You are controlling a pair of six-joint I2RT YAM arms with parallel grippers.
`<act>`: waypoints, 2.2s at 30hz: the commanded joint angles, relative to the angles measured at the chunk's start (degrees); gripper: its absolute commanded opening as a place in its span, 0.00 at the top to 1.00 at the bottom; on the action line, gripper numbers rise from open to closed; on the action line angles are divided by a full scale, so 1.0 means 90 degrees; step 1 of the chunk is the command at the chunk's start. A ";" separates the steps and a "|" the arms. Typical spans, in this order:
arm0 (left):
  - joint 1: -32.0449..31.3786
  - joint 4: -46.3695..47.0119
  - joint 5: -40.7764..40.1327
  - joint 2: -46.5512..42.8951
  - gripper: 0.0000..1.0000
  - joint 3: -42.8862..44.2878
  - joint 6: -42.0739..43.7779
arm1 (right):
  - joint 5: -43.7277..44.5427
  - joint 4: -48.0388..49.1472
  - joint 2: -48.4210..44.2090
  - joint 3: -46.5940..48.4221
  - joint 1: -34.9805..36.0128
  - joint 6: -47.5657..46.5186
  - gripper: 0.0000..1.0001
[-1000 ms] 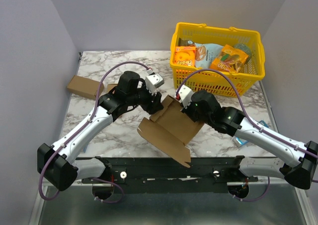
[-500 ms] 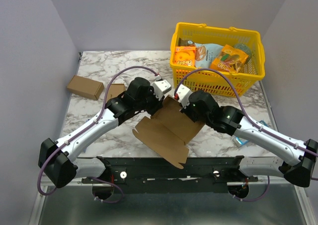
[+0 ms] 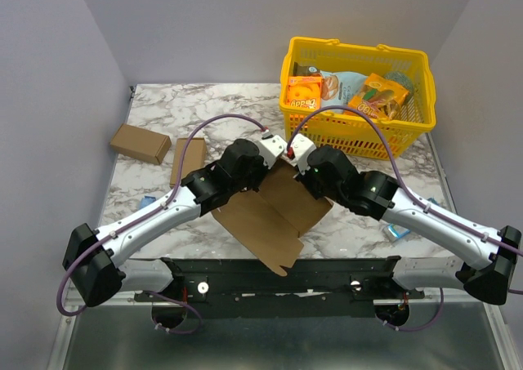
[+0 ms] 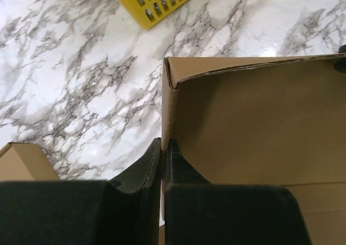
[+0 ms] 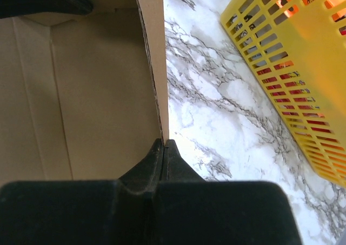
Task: Fold the paper box
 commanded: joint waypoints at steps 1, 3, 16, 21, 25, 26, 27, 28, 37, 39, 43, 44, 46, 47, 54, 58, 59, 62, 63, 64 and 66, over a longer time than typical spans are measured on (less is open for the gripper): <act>0.0022 -0.0214 -0.2262 0.0119 1.00 -0.0201 -0.0043 | 0.0237 -0.0191 -0.0117 0.0340 0.0061 0.0376 0.99; 0.0002 -0.0185 -0.2488 0.0109 1.00 -0.0211 -0.0111 | 0.0276 -0.0210 -0.0127 0.0350 0.0061 0.0455 0.99; -0.0359 -0.0175 -0.3905 0.0265 1.00 -0.0279 0.0074 | 0.0150 -0.0201 -0.0156 0.0350 0.0061 0.0514 0.99; -0.0515 -0.0136 -0.4149 0.0334 1.00 -0.0309 0.0172 | 0.0081 -0.0171 -0.0176 0.0350 0.0061 0.0514 0.99; -0.0535 -0.0146 -0.3536 0.0227 1.00 -0.0309 -0.0052 | 0.0023 -0.0103 -0.0186 0.0242 0.0061 0.0514 0.99; -0.0535 -0.0146 -0.3206 0.0178 1.00 -0.0299 -0.0111 | 0.0032 -0.0074 -0.0176 0.0213 0.0061 0.0717 0.99; -0.0545 -0.0155 -0.3057 0.0158 1.00 -0.0280 -0.0189 | 0.0081 -0.0064 -0.0137 0.0145 0.0070 0.0757 0.99; -0.0535 -0.0165 -0.2901 0.0100 0.90 -0.0260 -0.0267 | 0.0110 -0.0044 -0.0118 0.0106 0.0061 0.0806 0.99; -0.0447 -0.0097 -0.1836 -0.0398 0.40 -0.0299 -0.0288 | 0.0560 -0.0034 0.0292 -0.0363 0.0041 0.1519 0.99; -0.0428 0.0010 -0.1660 -0.0525 0.35 -0.0367 -0.0258 | 0.0579 -0.0034 0.0332 -0.0470 0.0022 0.1685 0.99; -0.0272 0.0118 -0.1066 -0.0779 0.10 -0.0212 -0.0356 | 0.0550 0.0063 0.0536 -0.0666 -0.0125 0.1968 0.99; -0.0203 0.0128 -0.0928 -0.0789 0.08 -0.0134 -0.0443 | 0.0511 0.0092 0.0721 -0.0685 -0.0144 0.2104 0.99; 0.0001 0.0138 -0.0684 -0.0828 0.04 0.0140 -0.0716 | 0.0453 0.0170 0.0917 -0.0783 -0.0213 0.2241 0.99; 0.0070 0.0147 -0.0451 -0.0848 0.03 0.0237 -0.0775 | 0.0433 0.0238 0.1034 -0.0812 -0.0232 0.2406 0.99; 0.0948 0.0128 -0.0020 -0.1257 0.01 0.0678 -0.1927 | 0.0257 0.0561 0.1913 -0.1095 -0.0593 0.3354 0.99; 0.1271 -0.0164 -0.0067 -0.1725 0.01 0.0444 -0.2357 | 0.0111 0.0717 0.2168 -0.1271 -0.1052 0.3989 0.99; 0.1320 -0.0243 -0.0087 -0.1804 0.01 0.0356 -0.2454 | 0.0053 0.0882 0.2148 -0.1426 -0.1159 0.4232 0.99; 0.1554 -0.0458 -0.0262 -0.2165 0.01 -0.0200 -0.2855 | -0.0328 0.1379 0.2012 -0.1710 -0.1521 0.4546 0.95; 0.1613 -0.0536 -0.0340 -0.2273 0.01 -0.0559 -0.3097 | -0.0464 0.1430 0.1983 -0.1779 -0.1560 0.4585 0.89; 0.1788 -0.0536 -0.0380 -0.2428 0.01 -0.0746 -0.3206 | -0.0495 0.1440 0.1973 -0.1779 -0.1561 0.4615 0.84; 0.1955 -0.0527 -0.0264 -0.2498 0.01 -0.1320 -0.3489 | -0.0621 0.1450 0.1866 -0.1799 -0.1561 0.4635 0.57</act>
